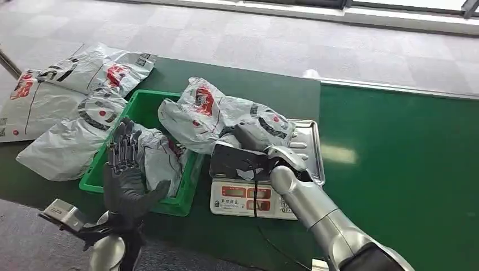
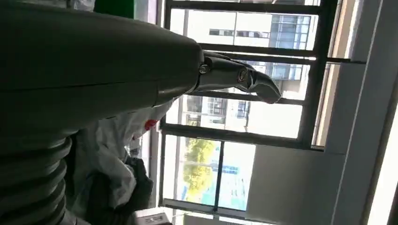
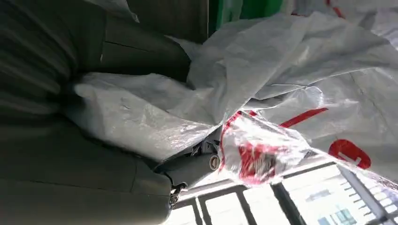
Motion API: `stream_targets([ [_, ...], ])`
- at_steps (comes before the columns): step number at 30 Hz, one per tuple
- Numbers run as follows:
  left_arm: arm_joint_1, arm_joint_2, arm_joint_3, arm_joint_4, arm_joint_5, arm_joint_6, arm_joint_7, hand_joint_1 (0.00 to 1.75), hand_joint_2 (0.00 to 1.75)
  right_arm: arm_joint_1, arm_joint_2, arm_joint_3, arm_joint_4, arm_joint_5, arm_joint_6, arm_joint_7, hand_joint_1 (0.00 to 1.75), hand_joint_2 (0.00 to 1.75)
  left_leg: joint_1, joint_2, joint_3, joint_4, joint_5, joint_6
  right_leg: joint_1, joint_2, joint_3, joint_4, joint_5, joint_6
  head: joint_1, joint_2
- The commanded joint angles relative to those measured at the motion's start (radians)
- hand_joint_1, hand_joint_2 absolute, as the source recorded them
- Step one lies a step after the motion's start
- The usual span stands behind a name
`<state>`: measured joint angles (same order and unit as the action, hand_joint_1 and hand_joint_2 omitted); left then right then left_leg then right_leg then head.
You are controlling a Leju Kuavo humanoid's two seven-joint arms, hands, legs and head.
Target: Moved the parcel from conveyor to table for the left to box.
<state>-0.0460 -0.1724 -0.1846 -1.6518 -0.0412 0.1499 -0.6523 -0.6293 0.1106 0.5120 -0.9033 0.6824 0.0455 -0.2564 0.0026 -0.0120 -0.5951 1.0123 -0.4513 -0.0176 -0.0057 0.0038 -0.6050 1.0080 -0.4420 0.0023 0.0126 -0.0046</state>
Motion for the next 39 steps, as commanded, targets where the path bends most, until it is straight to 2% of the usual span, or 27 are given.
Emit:
stream_targets([
  [1,-0.059,0.035,-0.026,0.078,0.006,0.012,0.005,0.0,1.75,-0.052,-0.031,0.157,0.049,-0.068,0.105,-0.071,1.75,1.75,0.0,0.001,0.001,-0.001,0.0,0.0,0.0,0.0,0.001,-0.001,0.0,0.0,0.0,0.0],
  [4,-0.059,0.033,-0.021,0.071,0.003,0.016,0.007,0.0,1.75,-0.047,-0.029,0.198,0.021,-0.07,0.123,-0.046,1.75,1.75,0.0,0.002,0.004,-0.003,0.0,0.0,0.0,-0.001,0.004,-0.003,0.0,0.0,0.0,0.0],
  [5,-0.058,0.033,-0.021,0.069,0.002,0.016,0.009,0.0,1.75,-0.047,-0.03,0.203,0.019,-0.069,0.119,-0.034,0.26,1.75,0.0,0.002,0.001,0.0,0.0,0.0,0.0,0.0,0.0,-0.001,0.0,0.0,0.0,0.0],
  [6,-0.057,0.033,-0.02,0.067,0.0,0.018,0.011,0.0,1.75,-0.047,-0.032,0.212,0.018,-0.073,0.113,-0.024,0.0,1.75,0.0,0.002,0.002,-0.001,-0.001,0.0,0.0,0.001,0.001,-0.002,0.0,0.0,0.0,0.0],
  [10,-0.051,0.043,-0.017,0.066,-0.004,0.021,0.013,0.0,1.75,-0.038,-0.044,0.189,0.025,-0.13,0.102,-0.029,0.0,1.75,0.0,0.001,0.003,-0.002,0.0,0.0,0.0,0.0,0.002,-0.002,0.0,0.0,0.0,0.0],
  [13,-0.051,0.044,-0.016,0.067,-0.004,0.021,0.013,0.0,1.75,-0.038,-0.047,0.188,0.024,-0.132,0.102,-0.03,0.0,1.75,0.0,0.002,0.006,-0.006,0.001,0.0,0.001,-0.001,0.006,-0.007,0.002,0.0,0.0,0.0],
  [14,-0.051,0.044,-0.016,0.067,-0.004,0.021,0.013,0.0,1.75,-0.038,-0.047,0.188,0.024,-0.132,0.102,-0.03,0.0,1.75,0.0,0.001,0.001,0.0,0.0,0.001,0.0,-0.001,0.001,-0.002,0.0,0.0,0.0,0.0],
  [35,-0.051,0.044,-0.016,0.067,-0.004,0.021,0.013,0.0,1.75,-0.038,-0.047,0.188,0.024,-0.132,0.102,-0.03,0.0,1.75,0.0,0.001,0.003,-0.001,0.0,0.001,0.0,0.0,0.002,-0.003,0.0,0.0,0.0,0.0],
  [39,-0.071,0.055,-0.03,0.077,-0.031,0.022,0.005,0.0,1.75,-0.015,-0.058,0.135,-0.018,-0.239,0.141,-0.085,0.0,1.75,0.0,0.0,0.001,-0.001,0.0,0.001,0.0,-0.001,0.001,-0.002,0.0,0.0,0.0,0.0],
])
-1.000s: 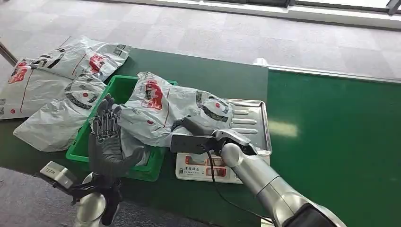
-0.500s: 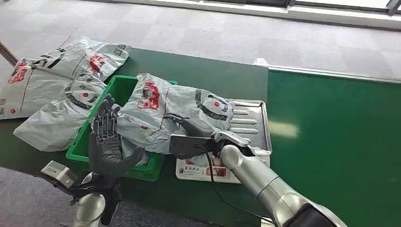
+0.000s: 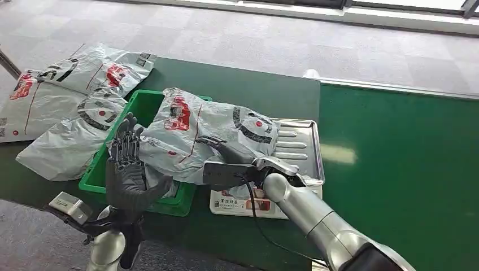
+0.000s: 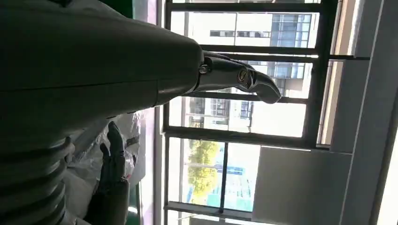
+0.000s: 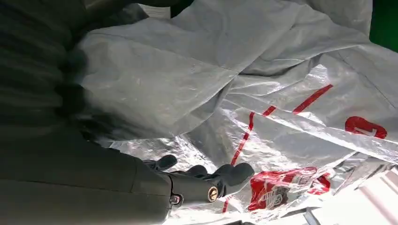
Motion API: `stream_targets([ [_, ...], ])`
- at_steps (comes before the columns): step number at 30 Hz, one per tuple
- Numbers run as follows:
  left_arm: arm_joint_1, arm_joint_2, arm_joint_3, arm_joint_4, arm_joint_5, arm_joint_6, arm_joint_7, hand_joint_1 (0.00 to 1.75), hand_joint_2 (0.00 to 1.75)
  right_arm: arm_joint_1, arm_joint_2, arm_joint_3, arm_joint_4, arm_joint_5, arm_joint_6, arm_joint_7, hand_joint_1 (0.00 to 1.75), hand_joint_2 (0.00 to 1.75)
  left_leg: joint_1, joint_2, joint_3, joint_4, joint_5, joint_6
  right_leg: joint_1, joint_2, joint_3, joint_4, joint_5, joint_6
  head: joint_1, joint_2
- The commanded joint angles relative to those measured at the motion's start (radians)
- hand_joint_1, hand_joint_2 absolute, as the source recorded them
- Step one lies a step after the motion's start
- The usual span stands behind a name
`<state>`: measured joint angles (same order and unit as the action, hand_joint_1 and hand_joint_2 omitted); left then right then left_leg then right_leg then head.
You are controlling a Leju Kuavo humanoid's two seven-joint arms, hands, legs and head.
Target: Moved the parcel from conveyor to table for the left to box.
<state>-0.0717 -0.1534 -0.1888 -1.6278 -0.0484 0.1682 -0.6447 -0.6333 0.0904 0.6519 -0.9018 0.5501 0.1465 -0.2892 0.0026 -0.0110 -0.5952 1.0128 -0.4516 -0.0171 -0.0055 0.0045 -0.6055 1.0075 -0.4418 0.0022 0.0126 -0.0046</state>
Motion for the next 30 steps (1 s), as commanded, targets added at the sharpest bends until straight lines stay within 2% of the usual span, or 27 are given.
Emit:
stream_targets([
  [1,-0.055,0.038,-0.029,0.055,-0.036,0.003,-0.003,0.0,1.75,-0.002,-0.044,-0.028,-0.035,-0.135,0.043,-0.058,0.0,1.75,0.0,-0.001,0.002,-0.002,0.0,0.0,0.0,-0.002,0.003,-0.002,0.0,0.0,0.0,0.0],
  [6,-0.101,0.053,-0.035,0.066,-0.115,-0.005,0.05,0.0,1.75,0.036,-0.082,-0.112,-0.114,-0.205,0.041,-0.064,0.0,1.75,0.0,-0.004,0.001,-0.001,0.001,0.0,0.0,-0.005,0.002,-0.001,0.0,0.0,0.0,0.0],
  [8,-0.13,0.059,-0.036,0.087,-0.138,-0.013,0.103,0.0,1.75,0.073,-0.1,-0.169,-0.157,-0.298,0.096,-0.101,0.0,1.75,0.0,-0.004,0.001,-0.001,0.001,0.0,0.0,-0.005,0.002,-0.001,0.0,0.0,0.0,0.0],
  [9,-0.16,0.063,-0.048,0.119,-0.164,-0.023,0.158,0.0,1.75,0.125,-0.121,-0.236,-0.204,-0.426,0.174,-0.168,0.0,1.75,0.0,-0.005,0.001,-0.001,0.001,0.0,0.0,-0.006,0.002,-0.001,0.0,0.0,0.0,0.0],
  [10,-0.309,0.09,-0.129,0.267,-0.42,-0.028,0.416,0.0,1.75,0.329,-0.069,-0.502,-0.421,-0.642,-0.03,-0.397,0.0,1.75,0.0,-0.005,0.0,-0.001,0.001,0.0,0.0,-0.006,0.002,-0.001,-0.001,0.0,0.0,0.0],
  [11,-0.428,0.052,-0.137,0.408,-0.493,-0.02,0.515,0.0,1.75,0.486,-0.128,-0.633,-0.616,-0.697,0.022,-0.367,0.0,1.75,0.0,-0.009,0.001,-0.002,0.002,0.0,0.0,-0.01,0.004,-0.003,-0.001,0.0,0.0,0.0],
  [12,-0.523,0.016,-0.136,0.544,-0.511,-0.012,0.511,0.0,1.75,0.609,-0.115,-0.774,-0.75,-0.732,0.099,-0.355,0.0,1.75,0.002,-0.021,0.001,-0.004,0.004,0.0,0.002,-0.022,0.008,-0.005,-0.002,0.0,0.0,0.0],
  [13,-0.557,0.004,-0.142,0.599,-0.534,-0.006,0.514,0.0,1.75,0.654,-0.069,-0.852,-0.798,-0.75,0.146,-0.356,0.0,1.75,0.002,-0.031,0.001,-0.002,0.005,0.0,0.002,-0.032,0.008,-0.006,-0.004,0.0,-0.001,0.0],
  [14,-0.569,-0.005,-0.143,0.629,-0.54,-0.009,0.51,0.0,1.75,0.67,-0.031,-0.887,-0.818,-0.745,0.166,-0.352,0.0,1.75,0.002,-0.038,0.001,-0.001,0.007,0.0,0.003,-0.04,0.009,-0.008,-0.004,0.001,0.0,0.0],
  [15,-0.569,-0.009,-0.15,0.648,-0.552,-0.005,0.513,0.0,1.75,0.674,-0.016,-0.869,-0.82,-0.694,0.168,-0.362,0.0,1.75,0.002,-0.033,0.0,0.001,0.004,0.001,0.002,-0.034,0.009,-0.005,-0.007,0.004,0.0,0.0],
  [16,-0.572,-0.015,-0.156,0.665,-0.564,0.0,0.515,0.0,1.75,0.668,0.008,-0.859,-0.822,-0.649,0.125,-0.386,0.0,1.75,0.0,-0.037,0.001,0.0,0.004,0.002,0.001,-0.039,0.012,-0.005,-0.008,0.005,0.0,0.0],
  [18,-0.586,-0.034,-0.173,0.69,-0.579,-0.003,0.512,0.0,1.75,0.65,0.036,-0.823,-0.833,-0.624,0.08,-0.392,0.0,1.75,0.0,-0.027,0.0,0.002,0.0,0.002,0.0,-0.028,0.011,-0.003,-0.006,0.004,0.0,0.0],
  [22,-0.638,-0.06,-0.209,0.729,-0.594,-0.019,0.535,0.0,1.75,0.619,0.023,-0.807,-0.859,-0.634,-0.005,-0.368,0.0,1.75,-0.002,-0.009,-0.001,0.002,-0.002,0.003,-0.002,-0.01,0.003,-0.001,-0.003,0.003,0.0,0.0],
  [27,-0.644,-0.061,-0.215,0.737,-0.596,-0.024,0.543,0.0,1.75,0.622,0.021,-0.814,-0.874,-0.637,-0.027,-0.367,0.0,1.75,-0.002,-0.006,0.0,0.002,-0.002,0.004,-0.002,-0.007,0.003,-0.003,-0.002,0.004,0.0,0.0],
  [30,-0.661,-0.064,-0.221,0.761,-0.608,-0.022,0.567,0.0,1.75,0.63,0.062,-0.847,-0.918,-0.606,-0.143,-0.391,0.0,1.75,-0.002,-0.003,0.003,0.0,-0.003,0.003,-0.002,-0.005,0.005,-0.004,-0.001,0.003,0.0,0.0],
])
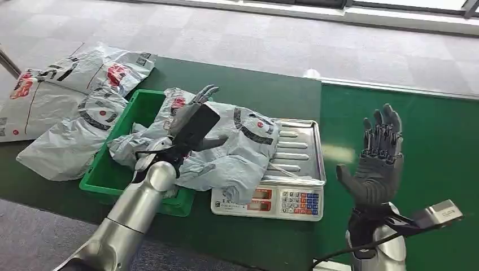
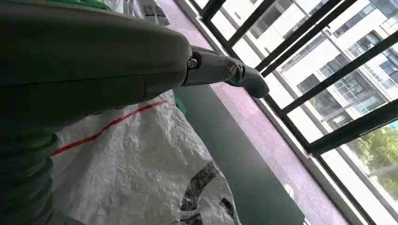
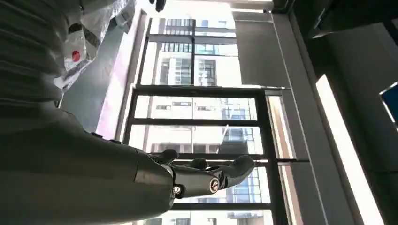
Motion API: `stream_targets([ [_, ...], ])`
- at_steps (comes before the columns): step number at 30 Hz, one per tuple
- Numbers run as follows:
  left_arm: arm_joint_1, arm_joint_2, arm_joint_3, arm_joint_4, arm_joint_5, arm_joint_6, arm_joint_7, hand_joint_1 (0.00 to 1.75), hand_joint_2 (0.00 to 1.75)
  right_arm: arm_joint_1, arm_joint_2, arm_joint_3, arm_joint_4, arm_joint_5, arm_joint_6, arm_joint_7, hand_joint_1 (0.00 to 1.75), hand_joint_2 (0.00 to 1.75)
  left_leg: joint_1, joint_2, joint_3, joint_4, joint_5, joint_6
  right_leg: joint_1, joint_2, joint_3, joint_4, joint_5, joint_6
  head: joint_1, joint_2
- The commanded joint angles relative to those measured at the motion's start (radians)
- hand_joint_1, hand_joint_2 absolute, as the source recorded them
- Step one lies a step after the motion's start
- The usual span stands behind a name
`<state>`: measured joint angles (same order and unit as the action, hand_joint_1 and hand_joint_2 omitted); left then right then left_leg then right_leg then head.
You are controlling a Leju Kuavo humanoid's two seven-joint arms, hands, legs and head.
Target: Moved the parcel from conveyor to table for the left to box.
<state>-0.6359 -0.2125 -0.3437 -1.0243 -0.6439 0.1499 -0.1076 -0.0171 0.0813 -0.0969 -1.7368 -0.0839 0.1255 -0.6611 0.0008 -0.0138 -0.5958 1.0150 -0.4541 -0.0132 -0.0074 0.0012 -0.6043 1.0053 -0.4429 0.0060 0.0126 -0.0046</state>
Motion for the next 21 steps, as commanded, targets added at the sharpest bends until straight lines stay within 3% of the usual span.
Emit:
stream_targets([
  [1,-0.107,-0.007,-0.074,0.178,-0.03,0.002,0.047,0.0,1.75,0.021,0.098,-0.114,-0.111,0.046,-0.182,-0.031,0.0,1.75,0.0,-0.001,0.002,-0.001,0.0,-0.001,0.0,-0.002,0.002,-0.001,-0.001,0.0,0.0,0.0],
  [7,-0.13,-0.04,-0.107,0.288,-0.089,-0.039,0.08,0.0,1.75,0.05,0.081,-0.044,-0.154,0.096,-0.338,-0.037,0.0,1.75,0.0,0.001,0.004,-0.002,0.0,0.0,0.001,-0.001,0.004,-0.003,0.0,0.0,0.0,0.0],
  [11,-0.159,-0.054,-0.196,0.411,-0.193,-0.186,0.145,0.0,1.75,0.016,0.06,-0.023,-0.112,0.093,-0.367,-0.034,0.0,1.75,0.0,0.001,0.003,-0.002,0.0,0.0,0.0,0.001,0.003,-0.002,0.0,0.0,0.0,0.0],
  [21,-0.167,-0.059,-0.191,0.438,-0.201,-0.18,0.142,0.0,1.75,0.01,0.056,-0.019,-0.106,0.093,-0.374,-0.032,0.0,1.75,0.0,0.003,0.002,-0.002,0.0,0.0,0.0,0.003,0.002,-0.001,0.001,0.0,0.0,0.0],
])
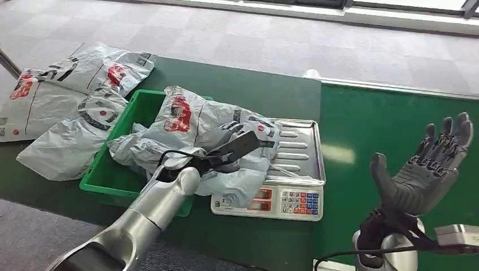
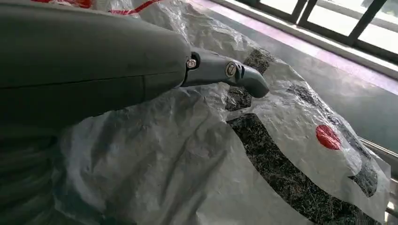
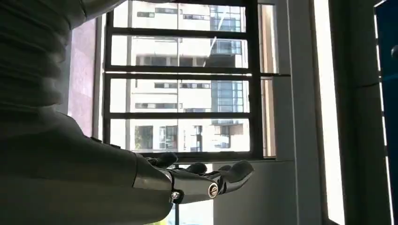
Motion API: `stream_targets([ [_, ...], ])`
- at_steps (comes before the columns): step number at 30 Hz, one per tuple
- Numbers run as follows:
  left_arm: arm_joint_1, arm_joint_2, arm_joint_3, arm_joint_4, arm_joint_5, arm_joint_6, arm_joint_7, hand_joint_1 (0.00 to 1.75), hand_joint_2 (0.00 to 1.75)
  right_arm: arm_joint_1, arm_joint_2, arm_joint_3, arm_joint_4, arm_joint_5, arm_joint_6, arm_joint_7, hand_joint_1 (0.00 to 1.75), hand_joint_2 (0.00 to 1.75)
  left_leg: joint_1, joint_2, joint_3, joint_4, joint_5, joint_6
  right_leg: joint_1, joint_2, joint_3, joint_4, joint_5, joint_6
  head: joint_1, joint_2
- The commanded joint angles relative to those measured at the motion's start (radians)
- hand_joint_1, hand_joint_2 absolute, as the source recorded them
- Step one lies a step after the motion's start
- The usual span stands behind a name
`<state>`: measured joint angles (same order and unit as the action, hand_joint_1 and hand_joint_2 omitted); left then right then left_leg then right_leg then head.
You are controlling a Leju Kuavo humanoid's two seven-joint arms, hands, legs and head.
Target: Moved the parcel from conveyor to table for the left to box.
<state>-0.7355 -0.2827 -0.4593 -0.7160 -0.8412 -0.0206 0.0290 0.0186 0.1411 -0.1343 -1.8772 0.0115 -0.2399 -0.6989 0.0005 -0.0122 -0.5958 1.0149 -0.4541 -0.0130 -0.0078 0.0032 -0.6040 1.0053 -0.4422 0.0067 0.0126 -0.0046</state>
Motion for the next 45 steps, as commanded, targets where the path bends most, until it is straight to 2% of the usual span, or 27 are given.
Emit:
stream_targets([
  [1,-0.068,0.011,-0.076,0.13,-0.004,-0.009,0.005,0.0,1.75,-0.026,-0.004,0.018,0.034,-0.002,-0.008,0.006,0.0,1.75,0.0,0.002,0.002,-0.001,0.0,0.0,0.0,0.001,0.001,-0.001,0.0,0.0,0.0,0.0],
  [4,-0.068,0.011,-0.076,0.13,-0.004,-0.009,0.005,0.0,1.75,-0.026,-0.004,0.018,0.034,-0.002,-0.008,0.006,0.0,1.75,0.0,0.003,0.005,-0.004,0.0,0.0,0.0,0.001,0.005,-0.004,0.001,0.0,0.0,0.0],
  [7,-0.072,0.011,-0.085,0.141,-0.016,-0.031,0.009,0.03,1.75,-0.025,-0.003,0.019,0.033,-0.003,-0.01,0.007,0.0,1.75,0.0,0.002,0.002,-0.001,0.0,0.0,0.0,0.001,0.001,-0.001,0.0,0.0,0.0,0.0],
  [8,-0.07,0.01,-0.103,0.167,-0.043,-0.077,0.017,1.24,1.75,-0.03,-0.003,0.025,0.038,-0.004,-0.014,0.014,0.0,1.75,0.0,0.003,0.003,-0.002,0.0,0.0,0.0,0.001,0.002,-0.002,0.0,0.0,0.0,0.0],
  [9,-0.065,0.006,-0.112,0.19,-0.056,-0.098,0.019,1.75,1.75,-0.036,-0.003,0.03,0.046,-0.004,-0.016,0.02,0.0,1.75,0.0,0.002,0.002,-0.001,0.0,0.0,0.001,0.001,0.001,-0.001,0.0,0.0,0.0,0.0],
  [19,-0.033,-0.006,-0.093,0.225,-0.094,-0.1,-0.02,1.75,1.75,-0.05,0.005,0.062,0.074,0.004,-0.027,0.057,0.0,1.75,0.0,0.004,0.007,-0.005,0.001,-0.001,0.001,0.003,0.007,-0.005,0.002,0.0,0.0,0.0],
  [20,-0.024,-0.008,-0.055,0.205,-0.06,-0.067,-0.046,1.75,1.75,-0.043,-0.002,0.067,0.077,0.002,-0.019,0.066,0.0,1.75,0.0,0.004,0.007,-0.004,0.0,0.0,0.0,0.003,0.007,-0.004,0.001,0.0,0.0,0.0],
  [27,-0.022,0.01,0.002,0.137,-0.026,-0.037,-0.054,1.75,1.75,-0.019,-0.01,0.061,0.073,-0.011,-0.007,0.069,0.0,1.75,0.0,0.004,0.007,-0.004,0.0,0.0,0.001,0.003,0.007,-0.004,0.001,0.0,0.0,0.0],
  [31,0.011,0.028,0.068,-0.013,0.04,0.112,-0.134,1.75,1.75,0.021,-0.008,0.05,0.045,-0.016,-0.008,0.062,0.0,1.75,0.001,0.002,0.005,-0.001,-0.001,0.0,0.001,0.002,0.005,-0.001,0.0,0.0,0.0,0.0],
  [32,0.033,0.042,0.094,-0.107,0.081,0.147,-0.157,1.75,1.75,0.04,-0.005,0.043,0.031,-0.019,-0.005,0.054,0.0,1.75,0.0,0.003,0.006,-0.003,0.0,0.0,0.0,0.002,0.006,-0.003,0.0,0.0,0.0,0.0],
  [34,0.051,0.068,0.094,-0.207,0.099,0.154,-0.152,1.75,1.75,0.059,-0.002,0.036,0.017,-0.021,-0.002,0.044,0.0,1.75,0.0,0.004,0.006,-0.003,-0.001,-0.001,0.001,0.002,0.006,-0.003,0.0,0.0,0.0,0.0],
  [35,0.061,0.073,0.109,-0.254,0.118,0.167,-0.155,1.75,1.75,0.063,-0.001,0.033,0.013,-0.022,-0.001,0.043,0.0,1.75,0.0,0.002,0.002,-0.001,0.0,0.0,0.0,0.001,0.002,0.0,0.0,0.0,0.0,0.0],
  [38,0.085,0.111,0.164,-0.428,0.16,0.334,-0.204,1.75,1.75,0.1,0.006,0.023,-0.014,-0.024,-0.007,0.027,0.0,1.75,0.0,0.003,0.002,-0.001,-0.001,0.0,0.0,0.002,0.001,0.0,0.0,0.0,0.0,0.0],
  [41,0.054,0.191,0.225,-0.545,-0.036,0.508,-0.116,1.75,1.75,0.137,0.013,0.015,-0.038,-0.029,-0.012,0.013,0.0,1.75,0.0,0.005,0.003,-0.001,-0.002,-0.001,0.001,0.003,0.001,0.0,-0.001,-0.001,0.0,0.0],
  [43,0.049,0.201,0.242,-0.558,-0.036,0.487,-0.114,1.75,1.75,0.14,0.012,0.016,-0.039,-0.031,-0.013,0.011,0.0,1.75,0.001,0.005,0.0,-0.001,-0.001,-0.001,0.001,0.004,-0.001,0.001,0.0,-0.001,0.0,0.0],
  [45,0.05,0.206,0.272,-0.562,-0.104,0.564,-0.099,1.75,1.75,0.141,0.012,0.017,-0.036,-0.031,-0.015,0.01,0.0,1.75,0.001,0.007,0.003,-0.003,-0.001,-0.001,0.001,0.006,0.001,-0.001,0.0,-0.002,0.0,0.0],
])
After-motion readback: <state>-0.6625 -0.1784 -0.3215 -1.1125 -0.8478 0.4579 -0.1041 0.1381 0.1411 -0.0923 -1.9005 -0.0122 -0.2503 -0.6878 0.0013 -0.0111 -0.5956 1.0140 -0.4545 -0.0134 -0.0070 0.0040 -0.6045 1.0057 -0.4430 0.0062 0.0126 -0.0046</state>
